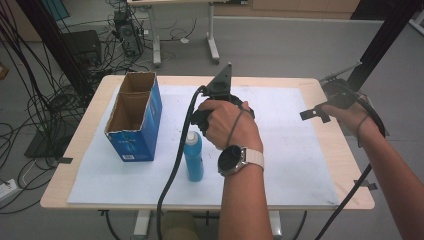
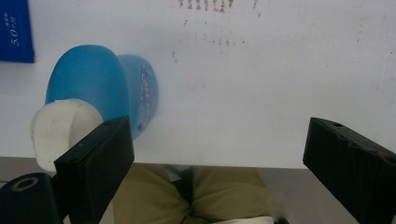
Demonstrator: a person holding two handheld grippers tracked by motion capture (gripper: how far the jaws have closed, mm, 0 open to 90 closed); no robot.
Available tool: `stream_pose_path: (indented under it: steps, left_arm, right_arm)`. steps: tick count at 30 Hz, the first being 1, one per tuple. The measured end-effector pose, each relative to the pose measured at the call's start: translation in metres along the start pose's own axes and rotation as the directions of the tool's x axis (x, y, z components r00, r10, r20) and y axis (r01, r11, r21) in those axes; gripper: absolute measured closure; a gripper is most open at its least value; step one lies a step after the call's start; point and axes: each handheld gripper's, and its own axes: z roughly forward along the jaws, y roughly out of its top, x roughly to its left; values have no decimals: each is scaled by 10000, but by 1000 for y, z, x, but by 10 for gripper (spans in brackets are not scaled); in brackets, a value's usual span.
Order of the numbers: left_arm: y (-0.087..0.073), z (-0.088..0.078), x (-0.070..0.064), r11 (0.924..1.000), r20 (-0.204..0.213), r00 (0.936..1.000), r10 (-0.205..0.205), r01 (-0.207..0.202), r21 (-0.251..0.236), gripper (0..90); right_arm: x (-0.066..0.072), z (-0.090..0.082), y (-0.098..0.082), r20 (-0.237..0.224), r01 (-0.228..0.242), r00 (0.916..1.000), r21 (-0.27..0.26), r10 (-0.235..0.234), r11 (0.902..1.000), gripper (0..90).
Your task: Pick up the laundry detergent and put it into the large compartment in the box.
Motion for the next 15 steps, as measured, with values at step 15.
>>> stream_pose_path:
  steps: [15]
  left_arm:
    - [0,-5,-3,9998,-118,9999,58,-60,-187,83]
  right_arm:
    - [-1,1,-2,-12,-53,10000,1,53,10000,85]
